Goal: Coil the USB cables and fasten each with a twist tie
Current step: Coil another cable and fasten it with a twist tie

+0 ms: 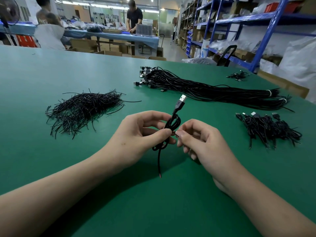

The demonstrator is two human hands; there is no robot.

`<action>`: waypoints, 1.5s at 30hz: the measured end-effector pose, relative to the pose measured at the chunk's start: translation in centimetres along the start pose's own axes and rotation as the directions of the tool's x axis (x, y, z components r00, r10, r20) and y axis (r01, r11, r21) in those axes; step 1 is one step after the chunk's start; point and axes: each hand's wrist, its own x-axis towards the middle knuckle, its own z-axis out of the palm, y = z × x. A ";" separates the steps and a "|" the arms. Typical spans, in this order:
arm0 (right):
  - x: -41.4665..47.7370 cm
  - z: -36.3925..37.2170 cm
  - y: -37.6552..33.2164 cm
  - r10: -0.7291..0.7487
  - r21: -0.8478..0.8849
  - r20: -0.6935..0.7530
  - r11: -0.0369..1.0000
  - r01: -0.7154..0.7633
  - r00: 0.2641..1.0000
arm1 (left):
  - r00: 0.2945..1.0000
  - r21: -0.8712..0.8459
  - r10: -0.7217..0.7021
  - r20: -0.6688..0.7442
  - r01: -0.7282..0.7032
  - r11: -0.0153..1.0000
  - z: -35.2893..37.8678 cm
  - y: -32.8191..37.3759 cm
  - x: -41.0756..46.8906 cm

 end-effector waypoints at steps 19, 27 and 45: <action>-0.3 1.2 -0.6 0.307 0.392 0.184 0.848 -0.357 0.934 | 0.896 0.540 0.443 -0.036 -0.356 0.763 1.7 0.5 -0.6; -0.2 2.1 -0.1 0.027 -0.001 -0.143 1.000 -0.028 0.989 | 0.979 0.247 0.138 -0.149 -0.099 0.964 1.7 0.3 -0.4; -0.5 1.1 -0.6 0.215 0.160 -0.093 0.967 -0.198 0.972 | 0.913 0.632 0.396 0.095 -0.363 0.685 1.0 0.2 -0.4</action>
